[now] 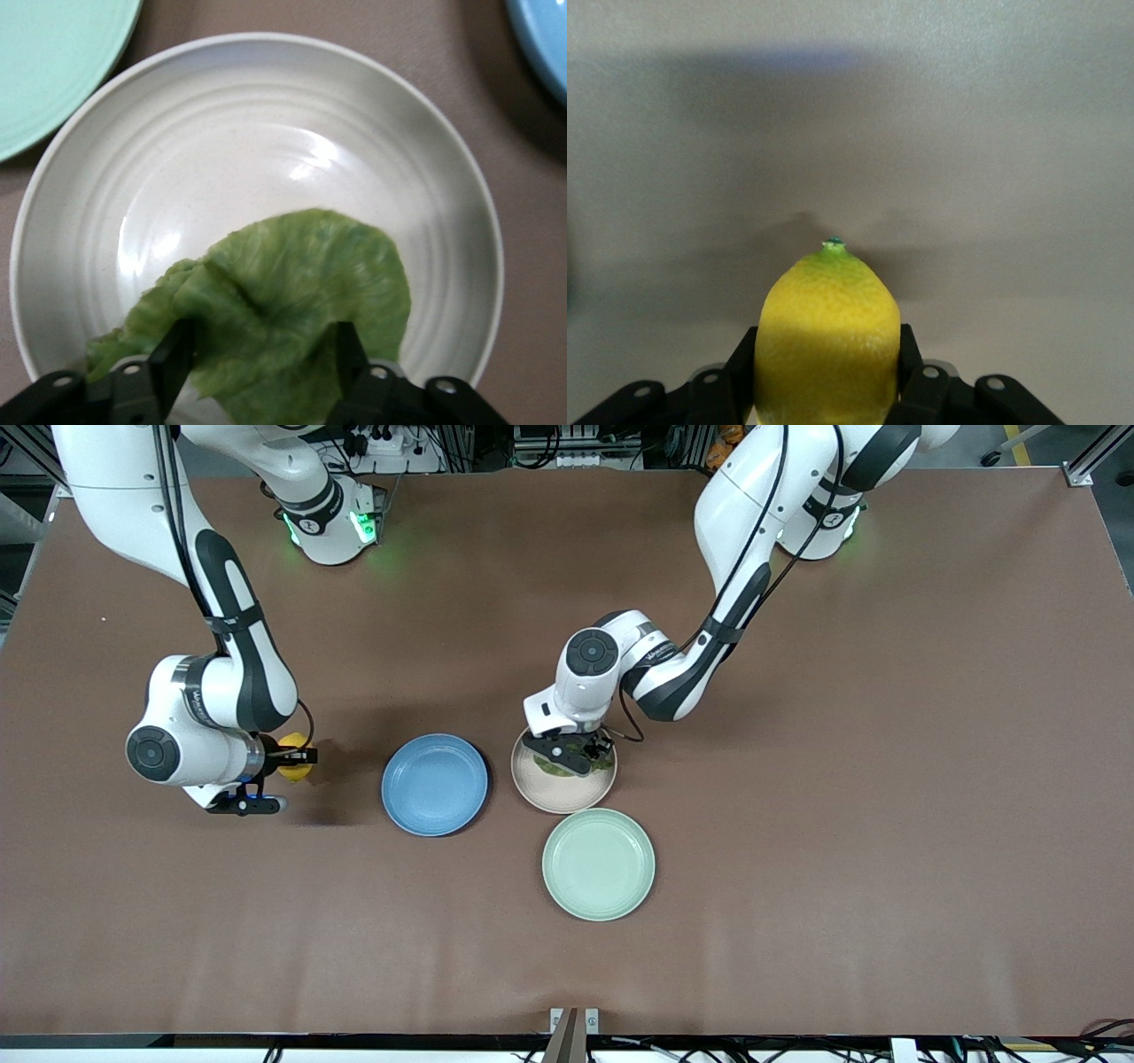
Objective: Pick lemon and lettuce from blue and beige plates
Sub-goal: 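Carry the lemon off the blue plate while the left gripper lifts lettuce away, then lower the lettuce onto the table beside the plates with the left gripper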
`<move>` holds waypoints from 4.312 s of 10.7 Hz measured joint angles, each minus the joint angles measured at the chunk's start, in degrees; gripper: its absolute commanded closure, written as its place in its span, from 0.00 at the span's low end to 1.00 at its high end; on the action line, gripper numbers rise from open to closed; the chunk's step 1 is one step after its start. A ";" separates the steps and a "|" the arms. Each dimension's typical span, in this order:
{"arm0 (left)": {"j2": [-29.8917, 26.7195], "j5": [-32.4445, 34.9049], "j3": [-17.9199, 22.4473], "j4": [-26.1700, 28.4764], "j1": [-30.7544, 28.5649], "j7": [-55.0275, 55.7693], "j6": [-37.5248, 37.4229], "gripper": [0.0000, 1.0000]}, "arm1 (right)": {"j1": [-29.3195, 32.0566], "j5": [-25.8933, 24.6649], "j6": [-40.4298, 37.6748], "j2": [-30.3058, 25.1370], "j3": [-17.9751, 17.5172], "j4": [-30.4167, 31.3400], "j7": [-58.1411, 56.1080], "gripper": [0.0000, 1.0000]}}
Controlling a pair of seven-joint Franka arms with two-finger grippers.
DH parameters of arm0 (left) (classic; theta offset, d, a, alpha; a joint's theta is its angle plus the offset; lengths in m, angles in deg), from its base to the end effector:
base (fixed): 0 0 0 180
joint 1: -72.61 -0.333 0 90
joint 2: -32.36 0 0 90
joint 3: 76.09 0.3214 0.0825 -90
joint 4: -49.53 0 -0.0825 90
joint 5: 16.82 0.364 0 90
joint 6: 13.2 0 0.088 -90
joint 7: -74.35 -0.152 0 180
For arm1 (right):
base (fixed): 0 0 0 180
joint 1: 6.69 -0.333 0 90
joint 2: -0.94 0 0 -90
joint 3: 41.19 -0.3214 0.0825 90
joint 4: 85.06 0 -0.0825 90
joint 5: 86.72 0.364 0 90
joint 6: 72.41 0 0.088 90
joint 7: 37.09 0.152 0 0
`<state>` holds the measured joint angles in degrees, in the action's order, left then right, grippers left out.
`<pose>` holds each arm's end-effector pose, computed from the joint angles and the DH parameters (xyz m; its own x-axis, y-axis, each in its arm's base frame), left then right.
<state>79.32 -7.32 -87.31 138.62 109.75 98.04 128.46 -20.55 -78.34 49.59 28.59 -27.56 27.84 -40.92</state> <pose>0.4864 -0.5145 0.1529 0.8817 -0.4617 0.0970 -0.4688 -0.8805 0.0707 0.5546 0.0126 0.1852 0.9536 -0.0152 -0.3007 -0.0176 -0.9998 -0.0053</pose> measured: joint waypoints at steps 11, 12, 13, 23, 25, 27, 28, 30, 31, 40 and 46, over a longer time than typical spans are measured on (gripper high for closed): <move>-2.47 3.75 0.39 -2.20 -0.85 0.38 -10.46 1.00 | 0.06 0.38 -18.50 -2.01 2.70 -15.71 -0.34 0.00; -4.64 3.53 0.40 -2.68 -1.32 1.00 -12.88 1.00 | 0.12 0.38 -22.13 -2.93 3.18 -19.63 -0.46 0.00; -7.43 2.65 0.42 -3.09 -2.18 1.27 -15.70 1.00 | 0.17 0.36 -24.84 -4.08 3.34 -23.07 -0.47 0.00; -27.76 -3.07 0.66 -4.28 -18.96 -3.73 -34.76 1.00 | 3.75 -5.51 -34.62 -23.40 -4.95 -30.66 -0.56 0.00; -30.49 -5.00 3.24 -4.53 -22.50 -10.90 -38.98 1.00 | 4.28 -5.53 -34.80 -23.43 -6.23 -30.16 -0.69 0.00; -32.52 -5.72 4.94 -4.53 -25.57 -16.19 -43.04 1.00 | 4.28 -5.56 -34.72 -23.42 -6.64 -29.45 -0.71 0.00; -32.83 -5.72 5.55 -4.43 -26.54 -17.30 -43.79 1.00 | 4.29 -5.56 -34.72 -23.42 -6.67 -29.37 -0.73 0.00; -31.95 -5.72 6.38 -2.91 -28.27 -17.55 -44.13 1.00 | 4.34 -5.58 -34.69 -23.42 -6.68 -29.35 -0.78 0.00; -30.42 -5.72 6.97 -2.04 -29.18 -17.56 -44.07 1.00 | 4.36 -5.59 -34.65 -23.44 -6.69 -29.38 -0.80 0.00; -12.14 -7.52 8.08 -1.54 -32.05 -17.54 -35.37 0.70 | 4.54 -5.75 -34.33 -23.50 -6.70 -29.43 -0.87 0.00; -13.14 -7.52 9.15 -4.04 -32.12 -17.54 -32.30 0.00 | 4.63 -5.83 -34.28 -23.50 -6.69 -29.43 -0.90 0.00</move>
<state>66.18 -14.85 -78.16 134.58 77.63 80.50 96.17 -15.92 -84.17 15.31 5.09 -34.24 -1.59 -41.83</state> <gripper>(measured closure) 0.247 0.000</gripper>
